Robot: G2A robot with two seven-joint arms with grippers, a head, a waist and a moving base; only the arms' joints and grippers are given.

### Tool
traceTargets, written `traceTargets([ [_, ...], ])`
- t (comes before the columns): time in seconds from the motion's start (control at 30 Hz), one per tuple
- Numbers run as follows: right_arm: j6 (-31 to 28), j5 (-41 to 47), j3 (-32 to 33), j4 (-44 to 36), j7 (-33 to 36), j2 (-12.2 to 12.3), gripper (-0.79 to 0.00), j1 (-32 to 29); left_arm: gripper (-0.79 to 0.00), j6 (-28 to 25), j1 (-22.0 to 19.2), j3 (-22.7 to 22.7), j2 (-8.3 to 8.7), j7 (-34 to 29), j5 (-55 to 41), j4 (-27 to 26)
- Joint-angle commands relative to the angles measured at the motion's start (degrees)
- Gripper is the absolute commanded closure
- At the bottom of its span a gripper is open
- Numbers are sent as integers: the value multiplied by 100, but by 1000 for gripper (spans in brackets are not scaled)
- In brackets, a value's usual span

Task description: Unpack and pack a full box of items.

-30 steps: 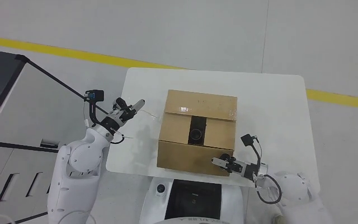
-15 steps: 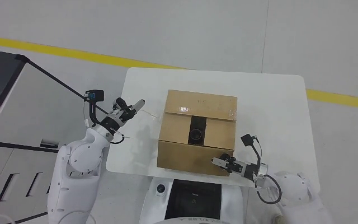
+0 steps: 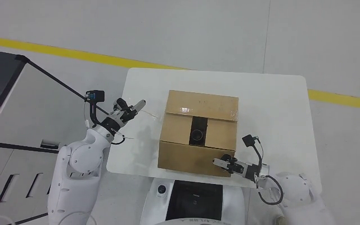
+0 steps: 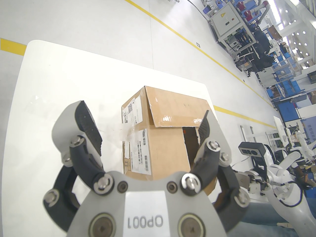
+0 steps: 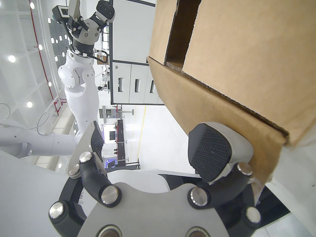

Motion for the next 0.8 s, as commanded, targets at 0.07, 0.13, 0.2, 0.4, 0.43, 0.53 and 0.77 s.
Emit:
traceTargets([
  [0.07,0,1,0,0,0,0,0,0,-400,0,0,0,0,0,0,0],
  [0.13,-11,112,-9,-21,-99,-7,0,5,0,2,2,9,-1,2,-23,11],
  [0.2,93,-7,-75,-8,-66,2,0,25,0,206,11,43,1,-203,-260,117],
  [0.4,37,1187,-145,235,175,4,0,132,0,849,-205,-231,15,-965,-2176,267],
  [0.43,-1,1160,-119,241,158,11,0,140,0,975,-237,-266,22,-999,-2255,275],
  [0.53,-107,1369,26,242,108,34,0,109,0,1081,-393,-319,34,-1047,-2660,420],
  [0.77,-183,2725,935,485,243,124,0,58,0,1528,-646,-475,79,-1767,-4070,626],
])
